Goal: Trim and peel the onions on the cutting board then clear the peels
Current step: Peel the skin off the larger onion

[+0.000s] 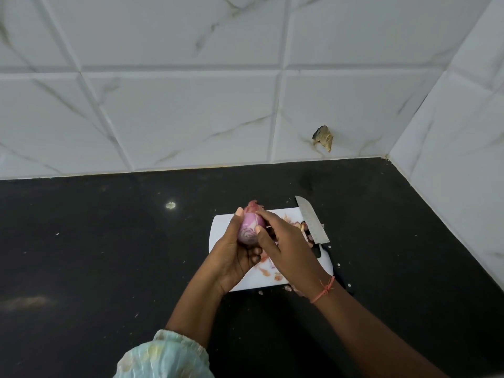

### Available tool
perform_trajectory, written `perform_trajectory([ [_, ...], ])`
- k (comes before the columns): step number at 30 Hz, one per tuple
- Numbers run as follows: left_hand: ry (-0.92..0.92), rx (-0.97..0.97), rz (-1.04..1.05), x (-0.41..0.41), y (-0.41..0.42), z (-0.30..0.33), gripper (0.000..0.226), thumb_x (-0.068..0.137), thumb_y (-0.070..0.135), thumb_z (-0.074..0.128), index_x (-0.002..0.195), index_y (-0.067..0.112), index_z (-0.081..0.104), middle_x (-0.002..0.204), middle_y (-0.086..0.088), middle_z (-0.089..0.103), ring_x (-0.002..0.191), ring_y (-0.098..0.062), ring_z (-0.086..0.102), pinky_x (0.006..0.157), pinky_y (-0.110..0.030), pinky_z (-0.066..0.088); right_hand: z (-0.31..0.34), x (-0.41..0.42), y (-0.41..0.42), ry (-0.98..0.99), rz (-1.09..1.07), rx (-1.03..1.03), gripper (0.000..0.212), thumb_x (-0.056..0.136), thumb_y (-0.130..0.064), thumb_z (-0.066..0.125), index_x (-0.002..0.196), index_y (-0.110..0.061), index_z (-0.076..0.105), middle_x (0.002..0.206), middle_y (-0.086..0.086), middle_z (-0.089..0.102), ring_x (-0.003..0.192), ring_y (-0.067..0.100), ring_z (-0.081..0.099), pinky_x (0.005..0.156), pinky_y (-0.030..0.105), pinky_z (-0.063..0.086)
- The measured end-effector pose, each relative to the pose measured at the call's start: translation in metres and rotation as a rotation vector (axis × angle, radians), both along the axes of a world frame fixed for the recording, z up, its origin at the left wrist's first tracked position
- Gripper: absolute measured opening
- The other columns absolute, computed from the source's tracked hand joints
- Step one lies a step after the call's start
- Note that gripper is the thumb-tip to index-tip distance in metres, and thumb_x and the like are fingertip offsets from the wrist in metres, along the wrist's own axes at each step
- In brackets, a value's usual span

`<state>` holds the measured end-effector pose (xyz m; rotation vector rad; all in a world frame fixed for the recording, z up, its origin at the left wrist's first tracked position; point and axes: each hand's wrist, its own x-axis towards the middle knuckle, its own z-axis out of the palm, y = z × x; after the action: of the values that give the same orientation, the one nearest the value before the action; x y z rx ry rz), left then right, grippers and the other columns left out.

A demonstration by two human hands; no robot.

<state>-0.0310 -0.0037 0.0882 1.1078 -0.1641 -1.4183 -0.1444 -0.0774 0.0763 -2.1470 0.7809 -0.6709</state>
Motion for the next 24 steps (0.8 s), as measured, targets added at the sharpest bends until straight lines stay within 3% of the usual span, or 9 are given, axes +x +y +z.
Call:
perform_trajectory([
  [5, 0.016, -0.014, 0.013, -0.0013, -0.0007, -0.0002, 0.064, 0.099, 0.055, 0.046, 0.132, 0.001, 0.059, 0.089, -0.011, 0.074, 0.064, -0.013, 0.069, 0.058, -0.023, 0.057, 0.0005, 0.0046, 0.0008, 0.020, -0.040, -0.024, 0.045, 0.101, -0.029, 0.048, 0.143, -0.015, 0.045, 0.126, 0.001, 0.063, 0.105, 0.006, 0.060, 0.088, 0.019, 0.053],
  [10, 0.013, 0.006, 0.005, -0.0011, -0.0015, -0.0033, 0.065, 0.099, 0.058, 0.045, 0.129, 0.004, 0.062, 0.090, -0.011, 0.072, 0.066, -0.013, 0.066, 0.061, -0.024, 0.057, -0.0014, 0.0067, 0.0046, 0.058, -0.061, -0.061, 0.066, 0.092, -0.053, 0.025, 0.145, -0.018, 0.043, 0.127, 0.000, 0.062, 0.106, 0.003, 0.057, 0.083, 0.006, 0.045],
  [14, 0.010, 0.009, -0.013, -0.0014, -0.0008, -0.0026, 0.064, 0.098, 0.059, 0.044, 0.120, 0.002, 0.063, 0.076, -0.010, 0.067, 0.055, -0.011, 0.056, 0.053, -0.021, 0.053, -0.0034, 0.0048, 0.0061, -0.042, -0.102, 0.012, 0.047, 0.099, -0.033, 0.033, 0.139, -0.017, 0.051, 0.125, 0.001, 0.063, 0.106, 0.001, 0.056, 0.086, 0.007, 0.047],
  [16, 0.025, -0.005, -0.016, -0.0019, -0.0002, 0.0000, 0.063, 0.099, 0.058, 0.042, 0.122, 0.002, 0.062, 0.080, -0.012, 0.070, 0.056, -0.012, 0.060, 0.053, -0.022, 0.054, -0.0018, 0.0044, 0.0064, -0.056, -0.087, 0.023, 0.041, 0.102, -0.034, 0.041, 0.138, -0.016, 0.052, 0.129, -0.002, 0.062, 0.112, 0.003, 0.057, 0.090, 0.009, 0.048],
  [19, 0.054, -0.023, -0.014, -0.0010, -0.0007, 0.0008, 0.067, 0.100, 0.057, 0.042, 0.131, 0.000, 0.058, 0.092, -0.016, 0.072, 0.062, -0.017, 0.067, 0.054, -0.024, 0.055, -0.0015, 0.0042, 0.0061, -0.006, -0.072, -0.019, 0.050, 0.097, -0.042, 0.049, 0.142, -0.019, 0.047, 0.133, -0.006, 0.059, 0.115, 0.002, 0.055, 0.093, 0.011, 0.047],
  [24, 0.015, -0.012, -0.019, 0.0024, -0.0007, -0.0008, 0.061, 0.099, 0.059, 0.042, 0.117, 0.004, 0.061, 0.075, -0.009, 0.067, 0.055, -0.012, 0.051, 0.049, -0.021, 0.049, -0.0050, 0.0036, 0.0061, -0.004, -0.017, -0.018, 0.050, 0.101, -0.042, 0.039, 0.147, -0.022, 0.040, 0.141, -0.005, 0.054, 0.125, 0.003, 0.051, 0.101, 0.020, 0.047],
])
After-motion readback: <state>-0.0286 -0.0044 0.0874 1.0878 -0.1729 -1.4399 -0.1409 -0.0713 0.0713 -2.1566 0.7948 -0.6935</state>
